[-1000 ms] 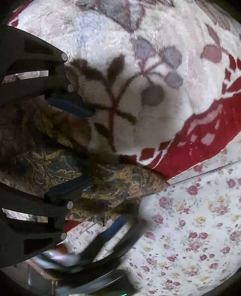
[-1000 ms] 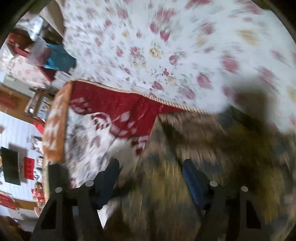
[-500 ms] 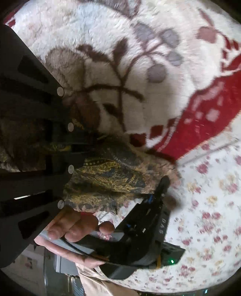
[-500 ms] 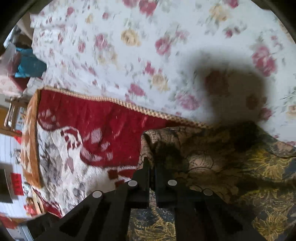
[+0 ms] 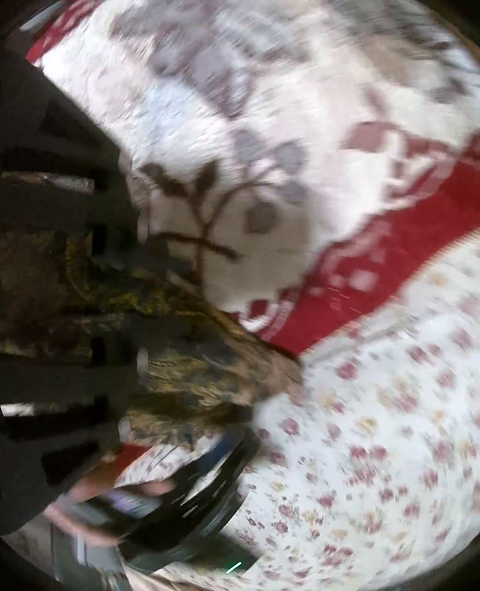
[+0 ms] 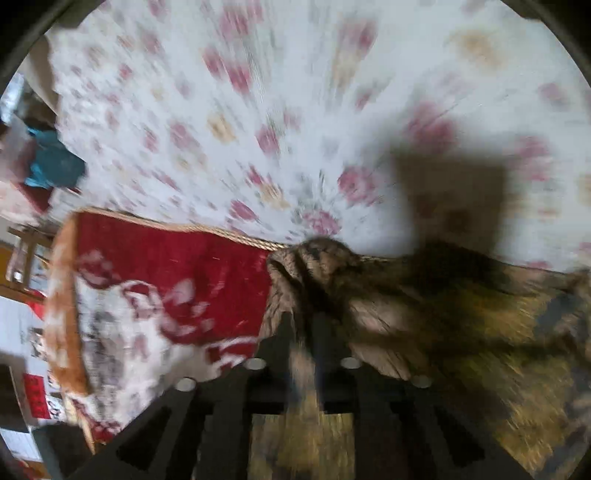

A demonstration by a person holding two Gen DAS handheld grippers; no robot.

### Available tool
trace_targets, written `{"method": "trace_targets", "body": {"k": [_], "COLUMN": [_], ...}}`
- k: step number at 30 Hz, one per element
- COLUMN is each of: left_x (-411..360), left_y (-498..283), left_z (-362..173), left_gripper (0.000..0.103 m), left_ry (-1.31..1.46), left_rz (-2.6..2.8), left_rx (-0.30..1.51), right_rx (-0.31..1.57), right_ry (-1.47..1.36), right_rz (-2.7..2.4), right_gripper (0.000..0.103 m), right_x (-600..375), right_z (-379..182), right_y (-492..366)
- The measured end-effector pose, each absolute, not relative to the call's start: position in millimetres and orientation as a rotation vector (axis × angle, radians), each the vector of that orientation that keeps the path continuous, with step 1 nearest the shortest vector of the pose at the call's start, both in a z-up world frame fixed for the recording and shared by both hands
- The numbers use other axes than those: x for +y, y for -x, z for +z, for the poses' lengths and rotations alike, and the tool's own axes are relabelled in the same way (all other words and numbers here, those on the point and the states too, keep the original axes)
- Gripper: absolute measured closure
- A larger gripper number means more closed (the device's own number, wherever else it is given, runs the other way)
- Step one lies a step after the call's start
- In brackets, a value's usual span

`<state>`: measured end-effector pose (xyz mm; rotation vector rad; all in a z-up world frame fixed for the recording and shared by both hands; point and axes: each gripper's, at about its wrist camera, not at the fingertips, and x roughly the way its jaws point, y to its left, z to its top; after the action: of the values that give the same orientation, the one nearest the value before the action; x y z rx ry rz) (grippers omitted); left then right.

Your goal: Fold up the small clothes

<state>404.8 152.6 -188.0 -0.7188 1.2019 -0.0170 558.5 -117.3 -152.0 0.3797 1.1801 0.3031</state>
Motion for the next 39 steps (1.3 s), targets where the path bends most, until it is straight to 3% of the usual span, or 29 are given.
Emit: {"method": "trace_targets", "body": {"k": [1,3,4,8,13,15,19,33,36,39], "left_x": [148.0,136.6,135.0,98.7,3.8,-35.6,-103.8,-313.1,-343.4,-372.2], "left_y": [-403.2,-398.4,-398.4,-379.1,-337.2,-313.9,-274.9,-258.7,-256.9,-250.1], "left_z": [-179.8,-167.5,-166.1,-148.7,-132.9,-124.1,-112.9,-123.5,-123.7,-123.2], "left_gripper": [0.048,0.045,0.045,0.045,0.045,0.045,0.045,0.045,0.045,0.045], "left_ry": [0.682,0.620,0.595,0.462,0.199,0.115,0.025,0.089,0.090,0.069], "left_rz": [-0.013,-0.030,-0.045,-0.088,-0.162,-0.246,-0.304,-0.661,-0.700,-0.731], "left_rx": [1.171,1.126,1.113,1.056,0.958,0.944,0.920,1.204,1.220,1.217], "right_rx": [1.114,1.002,0.972,0.863,0.875,0.905,0.826,0.688,0.668,0.659], "right_ry": [-0.377,-0.353,-0.348,-0.509,-0.646,-0.624,-0.672,-0.836,-0.878,-0.843], "right_rz": [0.290,0.301,0.291,0.286,0.179,0.079,-0.026,-0.211,-0.239,-0.311], "right_gripper": [0.041,0.012,0.011,0.011,0.011,0.022,0.022,0.023,0.031,0.031], "right_x": [-129.0,-145.8,-156.7,-216.3,-277.8,-307.4,-366.5,-530.5,-574.5,-624.2], "right_z": [-130.9,-96.9,-85.3,-74.2,-115.6,-125.0,-116.6,-100.5,-101.6,-102.5], "right_y": [-536.2,-492.4,-469.8,-371.4,-276.4,-254.3,-226.6,-139.8,-116.1,-89.3]}}
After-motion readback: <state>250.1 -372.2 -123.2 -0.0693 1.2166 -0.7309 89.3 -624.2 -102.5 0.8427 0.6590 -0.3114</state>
